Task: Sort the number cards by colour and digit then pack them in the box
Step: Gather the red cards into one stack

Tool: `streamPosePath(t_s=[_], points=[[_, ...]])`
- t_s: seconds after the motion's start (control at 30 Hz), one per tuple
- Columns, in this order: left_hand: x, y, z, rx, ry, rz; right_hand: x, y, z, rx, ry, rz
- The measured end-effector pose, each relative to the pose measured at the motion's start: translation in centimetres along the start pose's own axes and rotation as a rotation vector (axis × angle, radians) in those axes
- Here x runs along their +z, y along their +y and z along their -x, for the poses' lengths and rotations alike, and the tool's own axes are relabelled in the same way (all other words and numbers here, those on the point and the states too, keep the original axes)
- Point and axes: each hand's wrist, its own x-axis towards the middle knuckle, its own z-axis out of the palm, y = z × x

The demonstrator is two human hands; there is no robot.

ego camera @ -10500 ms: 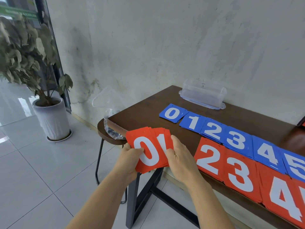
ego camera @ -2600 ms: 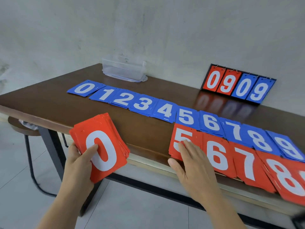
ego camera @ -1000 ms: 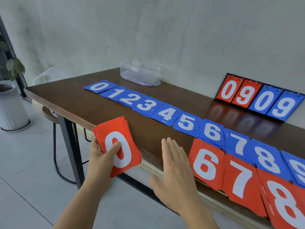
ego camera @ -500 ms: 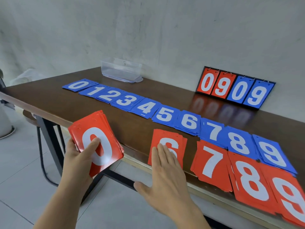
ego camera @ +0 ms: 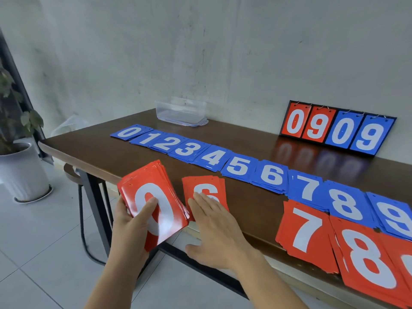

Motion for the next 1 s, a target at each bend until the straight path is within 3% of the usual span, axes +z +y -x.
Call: streamPosePath(t_s=[0.1, 0.2, 0.37, 0.53, 0.77, 1.0], points=[[0.7, 0.2, -0.3, -0.006, -0.011, 0.005, -1.1, 0.1, 0.5, 0.017, 0.006, -0.133], [1.5, -0.2, -0.8, -0.037, -0.036, -0.01, -2.3, 1.9, 1.7, 0.172, 0.03, -0.171], [3.0, -1.0, -1.2, -0.108, -0.043, -0.054, -2.7, 2.5, 1.8, 0.302, -0.105, -0.177], [3.3, -2.0, -1.2, -0.127, -0.01, -0.138, -2.0, 1.7, 0.5, 0.307, -0.067, -0.272], [3.4, -2.1, -1.2, -0.164, 0.01, -0.168, -0.6, -0.9, -0.5, 0.188, -0.025, -0.225], [3.7, -1.2, -0.4, -0.163, -0.028, -0.141, -2.1, -0.5, 1.6, 0.228, -0.008, -0.274]])
